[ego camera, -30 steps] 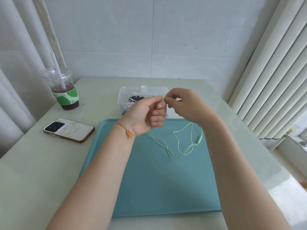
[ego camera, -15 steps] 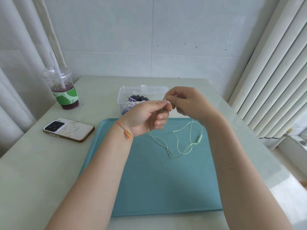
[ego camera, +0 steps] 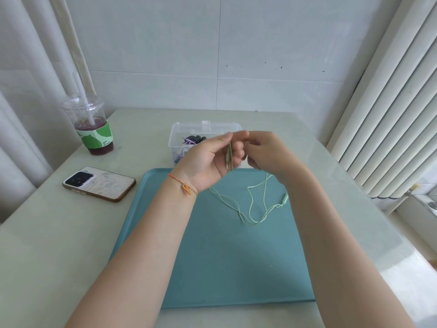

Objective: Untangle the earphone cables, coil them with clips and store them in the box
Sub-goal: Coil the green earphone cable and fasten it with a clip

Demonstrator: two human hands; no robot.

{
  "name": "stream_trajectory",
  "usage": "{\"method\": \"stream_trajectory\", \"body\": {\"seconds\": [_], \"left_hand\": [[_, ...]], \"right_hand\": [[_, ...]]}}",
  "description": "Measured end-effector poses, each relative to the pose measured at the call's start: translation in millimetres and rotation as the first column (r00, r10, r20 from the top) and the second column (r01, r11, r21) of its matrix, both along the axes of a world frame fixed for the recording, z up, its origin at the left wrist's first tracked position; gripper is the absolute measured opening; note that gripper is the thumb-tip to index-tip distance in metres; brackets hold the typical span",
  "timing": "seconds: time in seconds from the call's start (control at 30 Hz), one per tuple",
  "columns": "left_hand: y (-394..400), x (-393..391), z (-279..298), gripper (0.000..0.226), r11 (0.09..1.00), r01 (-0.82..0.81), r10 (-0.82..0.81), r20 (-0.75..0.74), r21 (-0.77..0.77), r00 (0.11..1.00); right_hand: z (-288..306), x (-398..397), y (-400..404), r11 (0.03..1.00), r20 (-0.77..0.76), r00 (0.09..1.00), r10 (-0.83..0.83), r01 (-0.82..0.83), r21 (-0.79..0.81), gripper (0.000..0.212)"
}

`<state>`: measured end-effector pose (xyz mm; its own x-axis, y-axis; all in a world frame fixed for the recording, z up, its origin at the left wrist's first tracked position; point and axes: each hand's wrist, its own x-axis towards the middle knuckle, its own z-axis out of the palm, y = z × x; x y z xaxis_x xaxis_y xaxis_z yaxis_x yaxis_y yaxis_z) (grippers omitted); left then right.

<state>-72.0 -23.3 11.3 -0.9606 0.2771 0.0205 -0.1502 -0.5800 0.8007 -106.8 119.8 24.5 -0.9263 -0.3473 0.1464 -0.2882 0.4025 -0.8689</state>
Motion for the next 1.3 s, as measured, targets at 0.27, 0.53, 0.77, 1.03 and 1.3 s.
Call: {"method": "stream_trajectory", "body": {"seconds": [0.27, 0.53, 0.77, 1.03, 1.3], "left_hand": [[-7.8, -11.5, -6.5, 0.029, 0.938, -0.286, 0.278, 0.068, 0.195, 0.958], [-7.5, -10.3, -8.2, 0.03, 0.93, -0.286, 0.264, 0.118, 0.233, 0.957], [-20.1, -9.4, -7.9, 0.031, 0.964, -0.233, 0.204, 0.212, 0.126, 0.956], [-13.9, -3.0, -7.3, 0.036, 0.96, 0.092, -0.054, 0.147, -0.265, 0.988], [-8.0, 7.5, -1.6, 0.023, 0.885, 0.331, -0.35, 0.002, -0.328, 0.937]], "right_hand": [[-5.0, 5.8, -21.1, 0.992, -0.066, 0.994, -0.09, 0.083, -0.094, 0.032], [-14.7, 6.5, -25.5, 0.981, -0.332, 0.938, -0.094, 0.144, 0.127, 0.038], [2.9, 9.5, -11.5, 0.996, 0.005, 0.996, 0.091, -0.091, 0.024, 0.036], [10.5, -3.0, 8.9, 0.994, -0.127, 0.992, -0.022, 0.036, 0.105, 0.014], [12.8, -5.4, 9.5, 0.982, -0.14, 0.988, -0.071, 0.045, -0.182, 0.021]]}}
